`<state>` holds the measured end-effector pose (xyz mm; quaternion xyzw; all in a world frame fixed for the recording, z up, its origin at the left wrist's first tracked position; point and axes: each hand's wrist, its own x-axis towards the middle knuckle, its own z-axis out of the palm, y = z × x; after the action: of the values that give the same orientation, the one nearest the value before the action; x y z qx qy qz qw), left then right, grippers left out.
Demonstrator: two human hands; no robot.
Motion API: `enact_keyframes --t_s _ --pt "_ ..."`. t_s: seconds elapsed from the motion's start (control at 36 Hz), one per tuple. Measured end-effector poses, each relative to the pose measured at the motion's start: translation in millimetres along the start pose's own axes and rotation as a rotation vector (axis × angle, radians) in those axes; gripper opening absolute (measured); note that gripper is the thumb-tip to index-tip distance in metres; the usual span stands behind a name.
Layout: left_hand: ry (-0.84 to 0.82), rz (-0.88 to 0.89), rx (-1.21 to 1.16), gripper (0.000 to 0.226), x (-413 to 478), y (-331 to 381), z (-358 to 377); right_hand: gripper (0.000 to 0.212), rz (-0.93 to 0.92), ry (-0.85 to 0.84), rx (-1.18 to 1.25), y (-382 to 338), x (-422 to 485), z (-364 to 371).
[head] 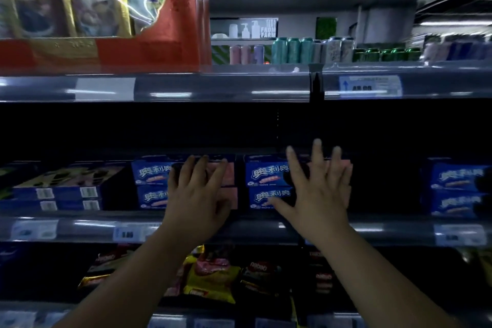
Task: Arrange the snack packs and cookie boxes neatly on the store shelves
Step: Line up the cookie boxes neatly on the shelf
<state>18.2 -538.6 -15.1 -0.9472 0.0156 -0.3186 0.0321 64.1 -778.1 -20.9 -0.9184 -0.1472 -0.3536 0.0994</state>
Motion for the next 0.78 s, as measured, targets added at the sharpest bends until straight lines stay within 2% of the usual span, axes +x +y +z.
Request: enact_keyframes --t_s 0.11,0.22,0.33,0.42,0.58,0.78 --pt "0.026 0.028 -0.002 0.076 0 0 4 0.091 0.013 -0.121 -0.007 -10 6 3" --pt "0.042 0.048 0.021 0.076 1 -2 4 0.085 0.015 -0.114 -0.001 -8 6 4" --pt "0.031 0.003 -0.046 0.082 4 10 -2 0.09 -0.02 -0.063 0.014 -3 -1 -3" --pt "0.074 0.052 -0.091 0.083 8 37 -9 0.092 -0.027 -0.007 -0.001 13 -13 -12" --pt "0.141 0.259 -0.221 0.079 23 123 -17 0.09 0.107 0.034 -0.033 85 -45 -38" --pt "0.104 0.388 -0.297 0.082 40 238 0 0.09 0.238 0.044 -0.084 193 -74 -64"
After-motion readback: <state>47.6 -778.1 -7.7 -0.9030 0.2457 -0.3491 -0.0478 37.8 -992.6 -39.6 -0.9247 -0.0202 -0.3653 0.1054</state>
